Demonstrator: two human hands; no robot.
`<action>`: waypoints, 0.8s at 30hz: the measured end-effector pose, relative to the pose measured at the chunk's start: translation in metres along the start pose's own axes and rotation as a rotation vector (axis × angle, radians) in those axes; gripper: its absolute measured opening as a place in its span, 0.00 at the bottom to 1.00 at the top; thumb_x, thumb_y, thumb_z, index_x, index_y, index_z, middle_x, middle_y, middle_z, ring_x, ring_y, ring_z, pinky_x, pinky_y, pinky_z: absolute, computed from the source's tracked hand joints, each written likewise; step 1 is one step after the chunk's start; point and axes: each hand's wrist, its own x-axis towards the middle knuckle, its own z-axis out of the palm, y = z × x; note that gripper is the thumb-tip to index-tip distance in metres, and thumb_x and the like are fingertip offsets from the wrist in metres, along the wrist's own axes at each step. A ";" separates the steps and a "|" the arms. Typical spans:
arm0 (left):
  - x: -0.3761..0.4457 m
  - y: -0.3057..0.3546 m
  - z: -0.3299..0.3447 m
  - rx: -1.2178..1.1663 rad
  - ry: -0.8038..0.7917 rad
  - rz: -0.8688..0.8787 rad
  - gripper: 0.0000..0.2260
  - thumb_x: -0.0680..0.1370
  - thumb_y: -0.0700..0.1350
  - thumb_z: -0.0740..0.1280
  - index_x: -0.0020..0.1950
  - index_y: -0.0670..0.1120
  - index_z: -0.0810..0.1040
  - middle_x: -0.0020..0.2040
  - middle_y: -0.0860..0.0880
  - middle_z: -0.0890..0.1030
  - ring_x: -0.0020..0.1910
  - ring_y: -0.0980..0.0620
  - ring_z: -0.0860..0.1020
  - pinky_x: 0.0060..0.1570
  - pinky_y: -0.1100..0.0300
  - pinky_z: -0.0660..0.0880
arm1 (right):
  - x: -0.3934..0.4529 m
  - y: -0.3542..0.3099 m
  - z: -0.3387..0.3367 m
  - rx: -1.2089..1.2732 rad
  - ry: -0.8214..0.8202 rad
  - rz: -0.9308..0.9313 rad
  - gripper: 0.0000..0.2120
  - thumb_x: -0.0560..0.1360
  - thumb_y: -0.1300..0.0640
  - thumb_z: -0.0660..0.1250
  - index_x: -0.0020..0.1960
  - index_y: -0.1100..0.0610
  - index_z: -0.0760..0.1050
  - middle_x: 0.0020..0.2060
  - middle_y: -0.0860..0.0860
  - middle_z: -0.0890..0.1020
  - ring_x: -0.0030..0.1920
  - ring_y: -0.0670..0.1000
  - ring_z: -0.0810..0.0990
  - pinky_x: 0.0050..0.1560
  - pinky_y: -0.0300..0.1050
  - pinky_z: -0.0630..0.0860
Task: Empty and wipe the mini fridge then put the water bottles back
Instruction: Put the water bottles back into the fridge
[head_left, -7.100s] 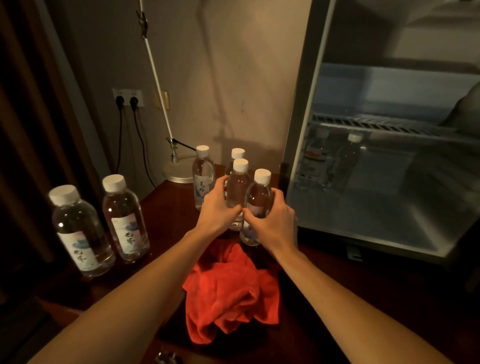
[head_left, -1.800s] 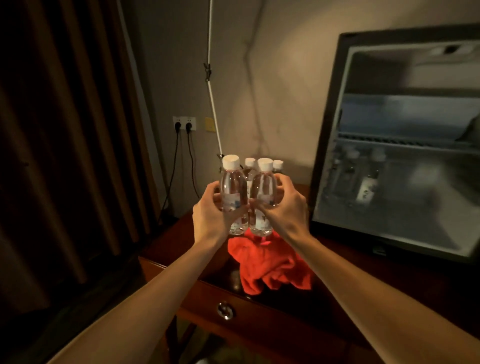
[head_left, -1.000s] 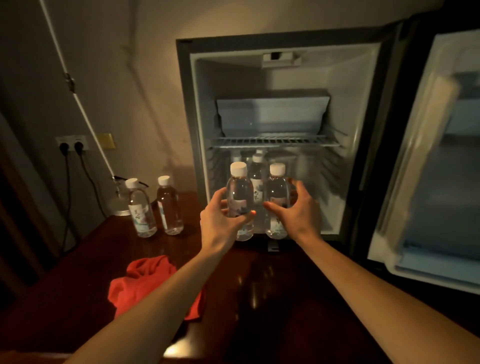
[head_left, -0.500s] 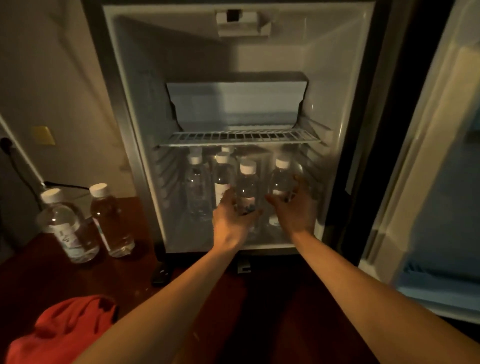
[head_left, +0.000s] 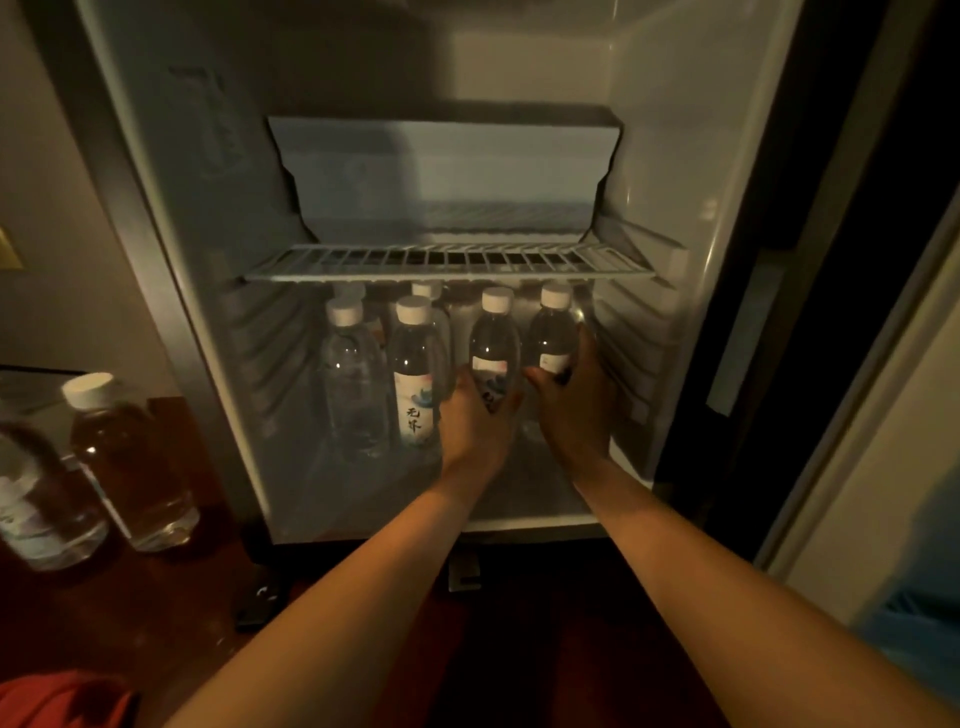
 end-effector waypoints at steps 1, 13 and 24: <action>0.005 0.000 0.003 0.013 -0.017 -0.044 0.21 0.76 0.47 0.72 0.66 0.43 0.73 0.60 0.43 0.81 0.60 0.44 0.78 0.59 0.53 0.75 | 0.003 0.001 0.001 -0.003 0.005 -0.009 0.35 0.71 0.62 0.72 0.72 0.43 0.64 0.58 0.36 0.77 0.56 0.30 0.73 0.54 0.23 0.68; 0.035 -0.009 0.017 -0.036 -0.095 -0.156 0.19 0.78 0.48 0.69 0.67 0.43 0.73 0.62 0.44 0.80 0.61 0.45 0.78 0.55 0.60 0.71 | 0.028 0.019 0.015 -0.087 -0.022 0.003 0.36 0.71 0.63 0.71 0.73 0.45 0.61 0.54 0.41 0.76 0.51 0.34 0.76 0.46 0.17 0.63; -0.018 0.004 -0.013 0.128 -0.174 -0.153 0.16 0.78 0.50 0.69 0.61 0.41 0.79 0.60 0.40 0.81 0.61 0.41 0.78 0.58 0.55 0.73 | -0.016 0.002 -0.002 -0.246 -0.136 0.192 0.33 0.67 0.51 0.74 0.70 0.49 0.67 0.61 0.49 0.80 0.60 0.52 0.78 0.60 0.50 0.75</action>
